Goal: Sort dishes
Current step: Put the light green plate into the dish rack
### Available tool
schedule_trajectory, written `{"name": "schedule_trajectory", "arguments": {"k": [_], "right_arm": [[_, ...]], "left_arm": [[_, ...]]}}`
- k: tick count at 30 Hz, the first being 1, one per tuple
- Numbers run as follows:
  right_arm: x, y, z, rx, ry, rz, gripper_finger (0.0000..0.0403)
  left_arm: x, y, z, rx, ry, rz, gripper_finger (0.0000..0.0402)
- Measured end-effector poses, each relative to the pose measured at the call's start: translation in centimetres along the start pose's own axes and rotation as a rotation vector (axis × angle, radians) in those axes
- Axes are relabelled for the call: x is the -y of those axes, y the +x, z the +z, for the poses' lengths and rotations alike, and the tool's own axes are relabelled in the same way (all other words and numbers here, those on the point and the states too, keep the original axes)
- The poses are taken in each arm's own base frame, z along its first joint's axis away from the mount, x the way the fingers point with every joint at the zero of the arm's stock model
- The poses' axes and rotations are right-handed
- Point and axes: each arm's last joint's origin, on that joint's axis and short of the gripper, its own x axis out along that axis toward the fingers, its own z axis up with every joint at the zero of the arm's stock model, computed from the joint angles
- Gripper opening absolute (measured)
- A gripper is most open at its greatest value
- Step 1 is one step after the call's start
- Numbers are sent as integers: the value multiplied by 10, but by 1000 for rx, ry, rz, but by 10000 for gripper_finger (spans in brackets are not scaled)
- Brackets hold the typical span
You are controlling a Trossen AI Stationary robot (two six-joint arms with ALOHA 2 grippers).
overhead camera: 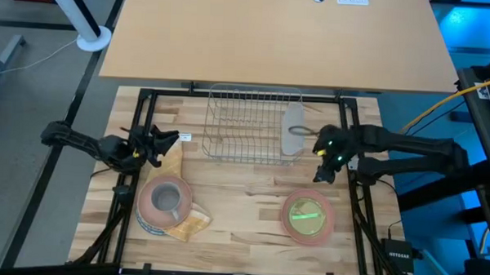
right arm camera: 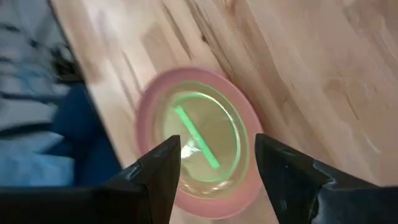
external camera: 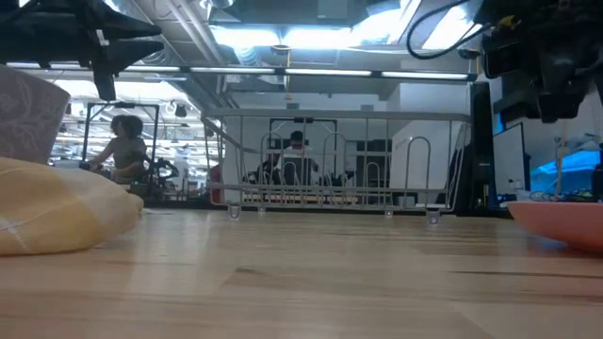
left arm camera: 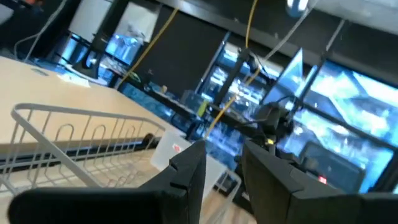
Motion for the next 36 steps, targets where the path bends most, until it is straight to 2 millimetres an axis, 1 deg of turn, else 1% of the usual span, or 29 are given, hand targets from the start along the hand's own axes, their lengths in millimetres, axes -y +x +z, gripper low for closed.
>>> {"name": "schedule_trajectory", "arguments": {"k": [2,6,10,13,17,20,25,36], "right_arm": [[-4,11,0,-39,-22,-55,211],[-10,33,0,-101,-13,-183,211],[-17,54,-4,-169,-16,-265,211],[-23,67,-6,-195,-30,-290,211],[-33,82,-10,-205,-54,-280,211],[-38,92,-13,-194,-66,-299,211],[-41,104,-19,-189,-75,-368,211],[-37,128,-24,-238,-78,-475,211]], "left_arm": [[0,1,-2,-13,10,4,98],[0,2,-6,-41,29,12,98],[0,4,-10,-62,45,19,98],[0,4,-11,-72,53,22,98],[0,5,-13,-81,58,25,98],[0,5,-13,-84,60,26,98],[0,5,-13,-84,60,26,98],[0,5,-13,-84,60,26,98]]}}
